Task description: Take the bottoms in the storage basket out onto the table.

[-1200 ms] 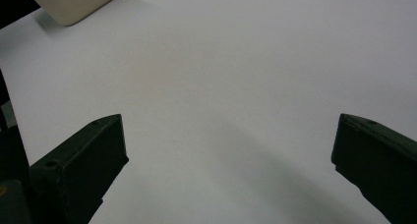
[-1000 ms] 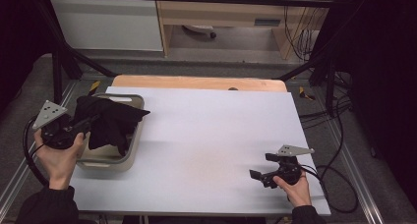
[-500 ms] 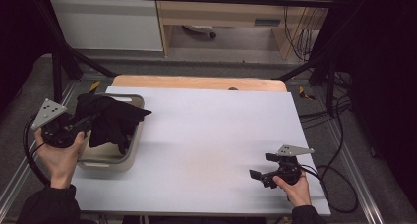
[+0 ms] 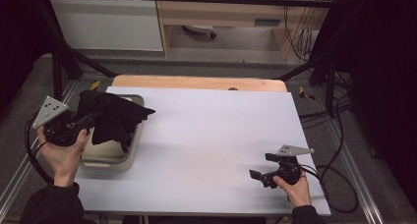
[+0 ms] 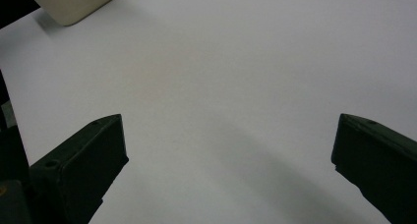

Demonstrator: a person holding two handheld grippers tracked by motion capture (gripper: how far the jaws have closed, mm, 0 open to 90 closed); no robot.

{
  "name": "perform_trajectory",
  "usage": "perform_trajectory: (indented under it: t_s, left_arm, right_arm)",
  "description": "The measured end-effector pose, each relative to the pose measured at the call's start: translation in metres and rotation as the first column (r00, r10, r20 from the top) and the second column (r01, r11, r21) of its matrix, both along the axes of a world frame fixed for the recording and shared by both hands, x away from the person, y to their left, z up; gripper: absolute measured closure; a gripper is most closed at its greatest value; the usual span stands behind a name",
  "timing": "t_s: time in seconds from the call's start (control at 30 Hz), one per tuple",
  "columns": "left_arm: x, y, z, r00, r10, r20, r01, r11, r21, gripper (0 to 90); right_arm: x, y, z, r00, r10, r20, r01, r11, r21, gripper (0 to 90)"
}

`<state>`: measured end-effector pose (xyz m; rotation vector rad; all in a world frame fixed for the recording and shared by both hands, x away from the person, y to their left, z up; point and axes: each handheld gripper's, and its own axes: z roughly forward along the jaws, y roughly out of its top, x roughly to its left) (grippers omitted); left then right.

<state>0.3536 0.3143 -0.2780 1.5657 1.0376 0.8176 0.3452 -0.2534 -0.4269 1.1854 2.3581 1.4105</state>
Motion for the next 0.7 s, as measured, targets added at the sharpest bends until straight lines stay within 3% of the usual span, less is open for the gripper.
perform_trajectory:
  t_s: [0.7]
  left_arm:
    - [0.001, -0.012, 0.006, 0.9992, -0.017, 0.037, 0.018, 0.9997, -0.019, 81.3]
  right_arm:
    - [0.000, 0.000, 0.000, 1.0000, 0.000, 0.004, 0.000, 1.000, -0.001, 0.7]
